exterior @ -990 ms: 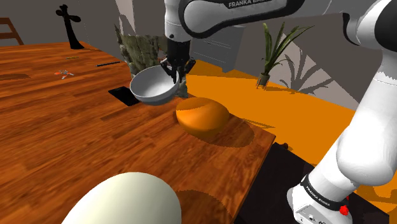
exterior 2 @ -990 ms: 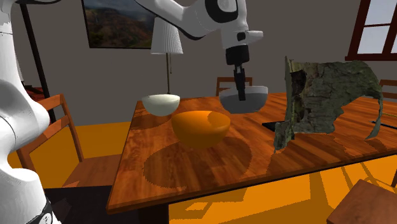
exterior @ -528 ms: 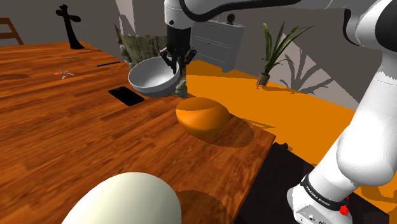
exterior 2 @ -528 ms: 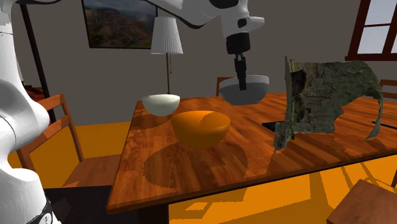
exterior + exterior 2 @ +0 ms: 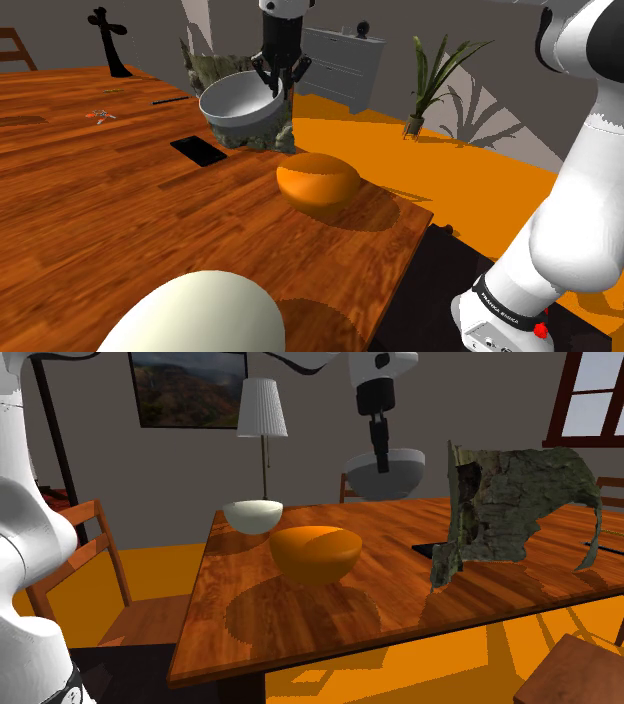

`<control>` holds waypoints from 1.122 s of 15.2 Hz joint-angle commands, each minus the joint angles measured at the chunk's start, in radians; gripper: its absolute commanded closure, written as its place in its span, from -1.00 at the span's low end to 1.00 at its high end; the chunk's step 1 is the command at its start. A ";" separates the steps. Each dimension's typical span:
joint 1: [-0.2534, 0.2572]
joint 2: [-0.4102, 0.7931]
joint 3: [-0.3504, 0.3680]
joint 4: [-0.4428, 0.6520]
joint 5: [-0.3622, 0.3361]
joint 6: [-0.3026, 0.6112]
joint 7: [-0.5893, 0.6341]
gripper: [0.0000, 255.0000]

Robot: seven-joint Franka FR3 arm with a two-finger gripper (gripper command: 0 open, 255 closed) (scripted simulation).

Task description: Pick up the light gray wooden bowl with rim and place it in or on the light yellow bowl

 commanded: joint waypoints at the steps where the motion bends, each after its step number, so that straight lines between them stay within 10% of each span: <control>1: 0.004 0.005 0.001 0.033 -0.002 -0.028 -0.003 1.00; 17: 0.128 -0.194 0.122 -0.125 0.074 -0.096 0.238 1.00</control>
